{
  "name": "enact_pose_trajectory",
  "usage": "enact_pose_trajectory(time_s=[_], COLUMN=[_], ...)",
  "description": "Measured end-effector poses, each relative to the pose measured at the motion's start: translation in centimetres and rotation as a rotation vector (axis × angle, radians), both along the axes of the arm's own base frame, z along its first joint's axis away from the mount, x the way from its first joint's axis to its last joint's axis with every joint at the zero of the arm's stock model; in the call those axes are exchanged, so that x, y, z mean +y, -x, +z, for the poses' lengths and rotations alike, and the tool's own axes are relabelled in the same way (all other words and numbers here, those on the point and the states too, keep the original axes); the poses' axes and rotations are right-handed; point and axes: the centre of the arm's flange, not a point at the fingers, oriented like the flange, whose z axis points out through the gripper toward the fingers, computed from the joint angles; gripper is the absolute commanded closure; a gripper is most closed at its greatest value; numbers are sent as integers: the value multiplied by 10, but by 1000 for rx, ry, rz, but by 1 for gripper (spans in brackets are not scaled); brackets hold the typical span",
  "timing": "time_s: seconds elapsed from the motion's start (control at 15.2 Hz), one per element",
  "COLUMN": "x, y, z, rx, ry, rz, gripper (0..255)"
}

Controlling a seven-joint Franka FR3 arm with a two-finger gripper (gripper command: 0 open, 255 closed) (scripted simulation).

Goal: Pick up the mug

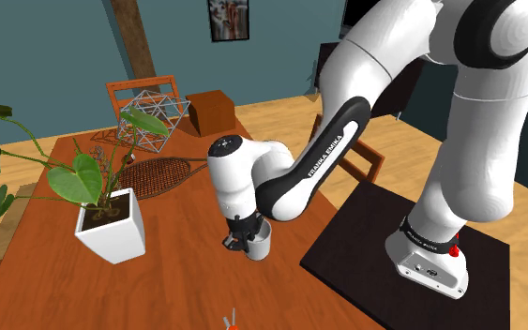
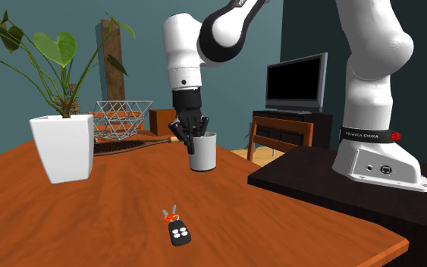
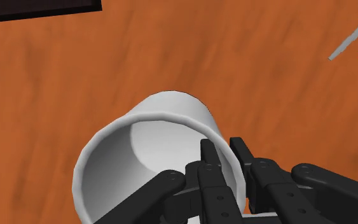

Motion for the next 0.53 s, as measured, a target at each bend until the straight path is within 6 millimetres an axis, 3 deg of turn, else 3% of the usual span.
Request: enact_pose_trajectory(time_s=[0.53], x=[-1], y=[0], z=[40], rx=[0], ry=[0], rz=[0], gripper=[255])
